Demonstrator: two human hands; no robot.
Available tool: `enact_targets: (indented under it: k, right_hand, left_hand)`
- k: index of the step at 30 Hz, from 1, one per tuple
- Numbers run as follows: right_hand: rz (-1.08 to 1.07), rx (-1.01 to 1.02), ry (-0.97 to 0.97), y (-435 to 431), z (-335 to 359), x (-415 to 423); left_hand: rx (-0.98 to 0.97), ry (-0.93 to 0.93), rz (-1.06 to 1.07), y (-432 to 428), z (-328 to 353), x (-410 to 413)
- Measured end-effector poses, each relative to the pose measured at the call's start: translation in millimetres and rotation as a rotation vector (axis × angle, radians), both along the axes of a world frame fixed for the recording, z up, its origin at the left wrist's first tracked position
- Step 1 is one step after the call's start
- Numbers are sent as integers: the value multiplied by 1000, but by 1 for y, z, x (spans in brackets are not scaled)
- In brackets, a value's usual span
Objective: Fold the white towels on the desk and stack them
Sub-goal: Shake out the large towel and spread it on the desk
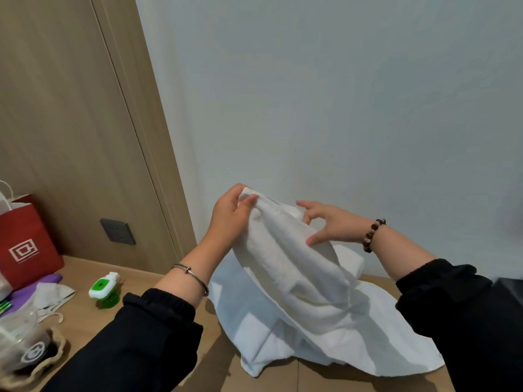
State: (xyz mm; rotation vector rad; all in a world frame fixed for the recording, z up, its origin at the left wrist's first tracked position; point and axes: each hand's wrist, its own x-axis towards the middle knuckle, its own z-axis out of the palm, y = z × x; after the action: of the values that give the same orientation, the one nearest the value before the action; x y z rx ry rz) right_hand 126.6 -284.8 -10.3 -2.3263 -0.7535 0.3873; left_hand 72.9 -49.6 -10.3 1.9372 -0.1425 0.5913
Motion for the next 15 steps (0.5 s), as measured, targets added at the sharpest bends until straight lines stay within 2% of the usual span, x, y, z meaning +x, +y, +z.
enact_targets:
  k: [3, 6, 11, 15]
  right_hand:
    - [77, 155, 145, 8, 7, -3]
    - [78, 209, 228, 10, 10, 1]
    - [-18, 212, 248, 5, 11, 10]
    - [-75, 131, 163, 0, 12, 15]
  left_hand:
    - [5, 12, -28, -4, 0, 0]
    - [-31, 28, -63, -5, 0, -1]
    - [-27, 20, -74, -3, 0, -3]
    - [-26, 15, -44, 0, -6, -3]
